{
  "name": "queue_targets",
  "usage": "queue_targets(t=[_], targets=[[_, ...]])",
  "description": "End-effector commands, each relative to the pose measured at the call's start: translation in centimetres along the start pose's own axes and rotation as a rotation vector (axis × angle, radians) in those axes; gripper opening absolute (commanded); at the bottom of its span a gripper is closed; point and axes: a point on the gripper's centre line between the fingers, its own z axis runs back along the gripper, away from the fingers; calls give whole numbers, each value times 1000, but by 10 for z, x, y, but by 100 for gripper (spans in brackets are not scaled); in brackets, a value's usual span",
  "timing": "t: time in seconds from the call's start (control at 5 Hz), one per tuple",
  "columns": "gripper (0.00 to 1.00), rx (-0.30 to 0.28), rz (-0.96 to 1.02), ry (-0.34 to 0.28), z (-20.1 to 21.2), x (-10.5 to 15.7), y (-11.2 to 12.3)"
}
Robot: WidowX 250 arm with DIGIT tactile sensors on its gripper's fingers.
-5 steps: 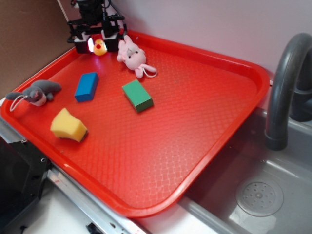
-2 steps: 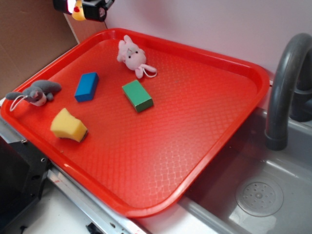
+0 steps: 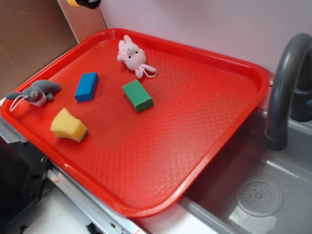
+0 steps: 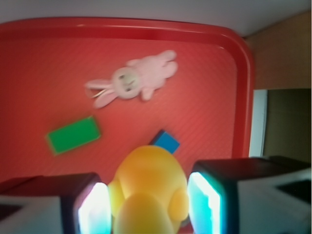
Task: Grab the yellow duck.
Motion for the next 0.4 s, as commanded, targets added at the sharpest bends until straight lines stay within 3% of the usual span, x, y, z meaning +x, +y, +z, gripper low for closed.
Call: queue_targets(t=[0.0,0.2], targets=[[0,14,-209,-146,41,-29,-17],[0,35,-262,-113,39,-29,-21]])
